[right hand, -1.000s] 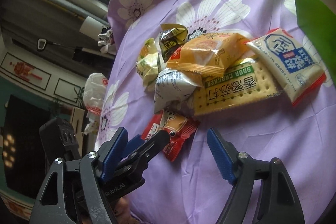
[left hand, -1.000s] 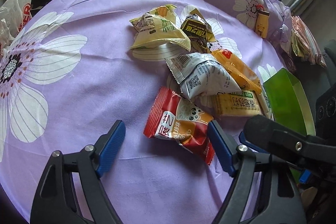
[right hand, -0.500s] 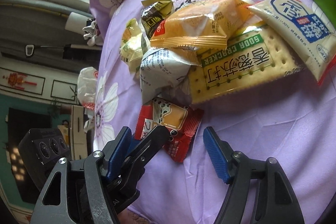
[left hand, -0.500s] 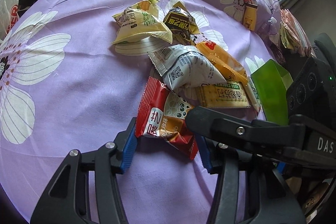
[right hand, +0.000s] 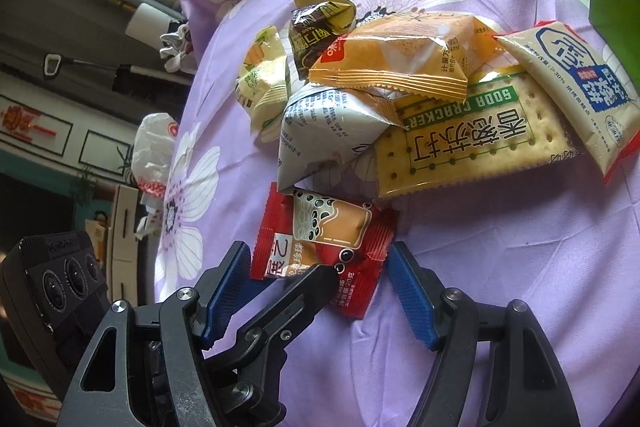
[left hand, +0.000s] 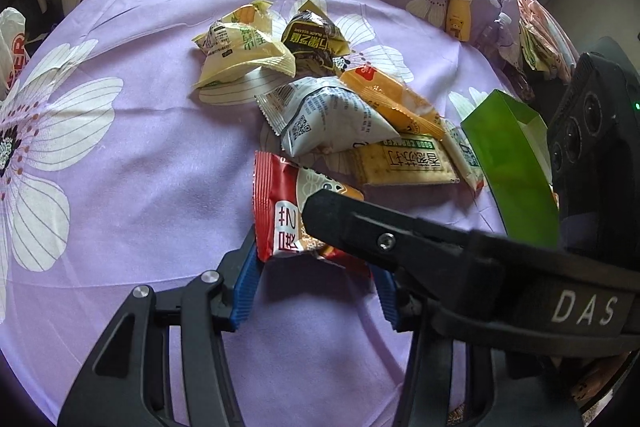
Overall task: Organize snacks
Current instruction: 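Close the right gripper on the red cartoon snack packet, then lift the red packet and carry it over the green box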
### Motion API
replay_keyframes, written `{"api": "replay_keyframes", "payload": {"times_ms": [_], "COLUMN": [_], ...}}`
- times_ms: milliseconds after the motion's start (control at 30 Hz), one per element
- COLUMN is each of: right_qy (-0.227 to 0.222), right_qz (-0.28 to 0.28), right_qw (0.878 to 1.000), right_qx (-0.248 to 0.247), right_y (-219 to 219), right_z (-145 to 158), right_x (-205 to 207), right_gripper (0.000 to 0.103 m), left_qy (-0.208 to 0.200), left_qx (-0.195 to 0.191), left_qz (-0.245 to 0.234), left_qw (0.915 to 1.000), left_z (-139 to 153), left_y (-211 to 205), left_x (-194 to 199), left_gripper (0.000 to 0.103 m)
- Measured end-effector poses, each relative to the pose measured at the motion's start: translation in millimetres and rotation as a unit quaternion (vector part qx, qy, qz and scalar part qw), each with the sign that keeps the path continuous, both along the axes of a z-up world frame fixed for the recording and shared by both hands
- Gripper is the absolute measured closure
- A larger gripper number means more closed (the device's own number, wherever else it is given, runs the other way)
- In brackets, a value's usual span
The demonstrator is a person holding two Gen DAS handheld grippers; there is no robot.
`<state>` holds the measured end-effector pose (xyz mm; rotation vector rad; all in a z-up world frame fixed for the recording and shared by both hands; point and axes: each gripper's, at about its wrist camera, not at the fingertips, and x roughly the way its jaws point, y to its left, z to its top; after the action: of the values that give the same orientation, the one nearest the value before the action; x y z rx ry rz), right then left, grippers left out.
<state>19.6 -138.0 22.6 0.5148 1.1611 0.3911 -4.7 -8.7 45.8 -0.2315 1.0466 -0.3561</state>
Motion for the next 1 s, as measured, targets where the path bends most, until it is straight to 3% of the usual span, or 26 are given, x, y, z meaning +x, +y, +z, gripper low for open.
{"api": "replay_keyframes", "payload": {"times_ms": [600,1000], "right_qy": [-0.085,-0.155], "right_qz": [0.004,-0.029], "right_qw": [0.995,0.986], "right_qx": [-0.05,-0.061], "right_y": [0,-29], "right_z": [40,82], "right_x": [-20,-39], "right_gripper": [0.029,0.029], "left_qy": [-0.048,-0.103], "left_qx": [-0.006,0.002], "left_qz": [-0.006,-0.028], "left_qw": [0.9988,0.9943], "left_z": [26,62], "left_y": [-8,-46], "left_x": [-15,-23], "left_gripper": [0.053,0.053]}}
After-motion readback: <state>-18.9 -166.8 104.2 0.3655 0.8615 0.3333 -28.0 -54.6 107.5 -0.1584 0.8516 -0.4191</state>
